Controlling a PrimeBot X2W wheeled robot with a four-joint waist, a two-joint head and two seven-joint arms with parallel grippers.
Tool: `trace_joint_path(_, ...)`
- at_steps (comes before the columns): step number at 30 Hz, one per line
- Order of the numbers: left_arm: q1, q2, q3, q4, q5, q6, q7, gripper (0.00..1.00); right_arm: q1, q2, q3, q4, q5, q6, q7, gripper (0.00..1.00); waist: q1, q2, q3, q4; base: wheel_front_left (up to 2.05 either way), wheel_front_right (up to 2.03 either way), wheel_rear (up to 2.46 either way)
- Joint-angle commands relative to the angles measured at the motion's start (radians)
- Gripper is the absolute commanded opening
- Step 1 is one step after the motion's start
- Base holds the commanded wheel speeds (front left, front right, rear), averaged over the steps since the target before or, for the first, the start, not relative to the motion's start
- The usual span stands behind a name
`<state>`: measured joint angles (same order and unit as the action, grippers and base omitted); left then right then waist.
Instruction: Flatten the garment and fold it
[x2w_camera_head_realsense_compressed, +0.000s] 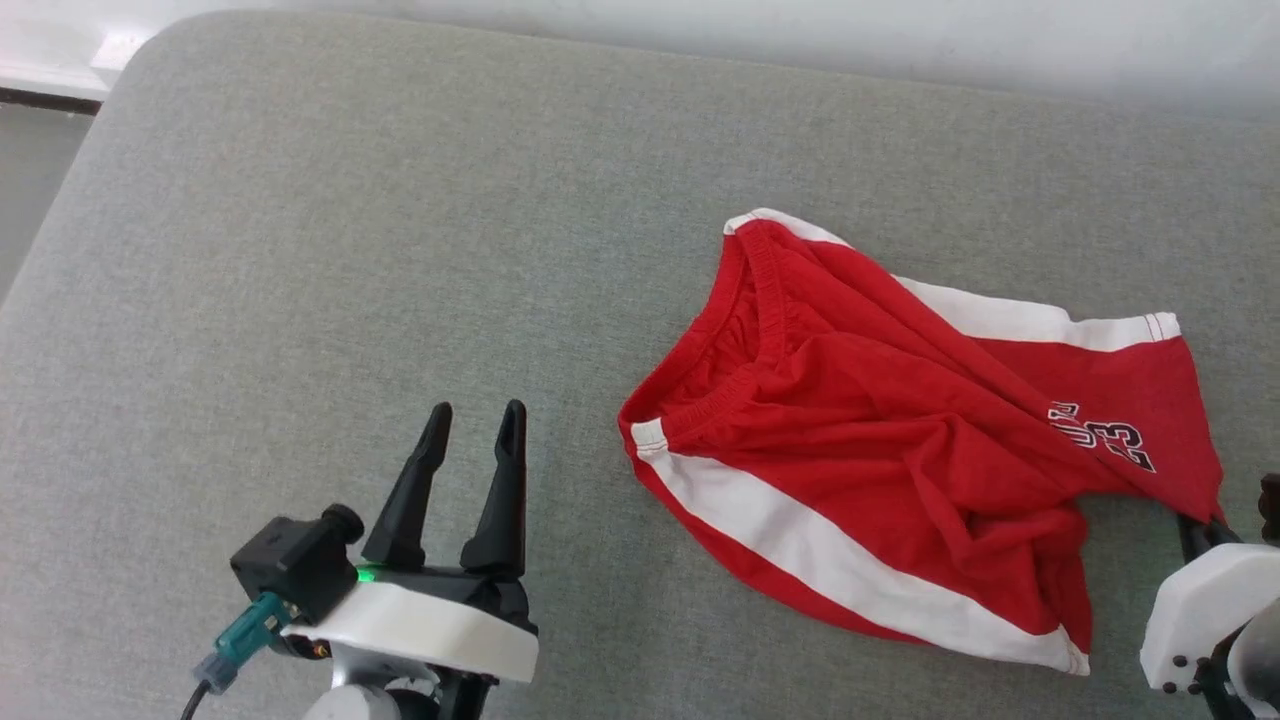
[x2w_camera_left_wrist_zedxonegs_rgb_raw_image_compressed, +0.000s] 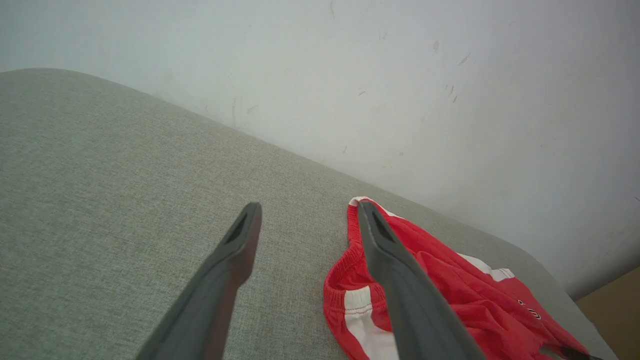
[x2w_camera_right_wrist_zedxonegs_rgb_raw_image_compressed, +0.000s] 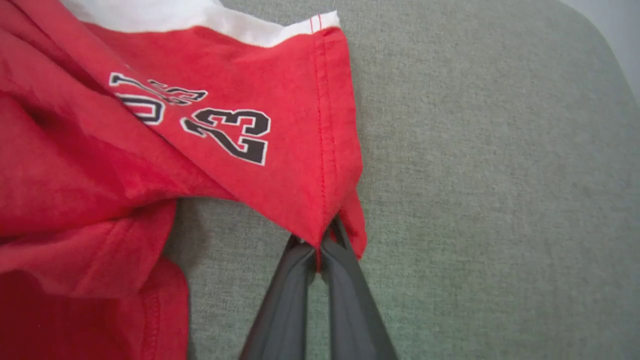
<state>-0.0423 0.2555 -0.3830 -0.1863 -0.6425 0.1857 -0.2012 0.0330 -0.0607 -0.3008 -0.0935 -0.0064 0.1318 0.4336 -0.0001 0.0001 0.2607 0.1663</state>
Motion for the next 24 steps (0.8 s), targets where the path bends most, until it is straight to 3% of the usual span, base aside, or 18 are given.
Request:
trace_joint_path(1, 0.005, 0.004, 0.001, -0.001, -0.003, -0.001, 0.002, 1.00, -0.001, 0.001, -0.001, -0.007, 0.003, -0.001, -0.008, 1.00, 0.0001, -0.0001, -0.004, -0.008, 0.00, 0.00, 0.00)
trace_joint_path(5, -0.030, 0.019, -0.003, -0.001, 0.006, -0.001, 0.030, 1.00, -0.021, 0.009, 0.015, -0.027, 0.047, -0.001, -0.056, 1.00, 0.0001, -0.0001, -0.011, -0.031, 0.00, 0.00, 0.00)
trace_joint_path(11, -0.216, 0.081, -0.034, 0.027, 0.047, -0.033, 0.172, 1.00, -0.041, 0.010, -0.008, -0.116, 0.118, -0.001, -0.108, 1.00, 0.0001, -0.0001, 0.011, -0.078, 0.00, 0.00, 0.00)
trace_joint_path(18, -0.503, 0.106, -0.076, 0.137, -0.009, -0.135, 0.421, 1.00, -0.108, 0.010, -0.012, -0.214, 0.123, -0.001, -0.197, 1.00, 0.0001, -0.0001, 0.104, -0.139, 0.00, 0.00, 0.00)
trace_joint_path(24, -0.712, 0.126, -0.084, 0.269, -0.086, -0.193, 0.635, 1.00, -0.158, 0.010, 0.041, -0.187, 0.151, -0.001, -0.259, 1.00, 0.0001, -0.0001, 0.196, -0.193, 0.00, 0.00, 0.00)
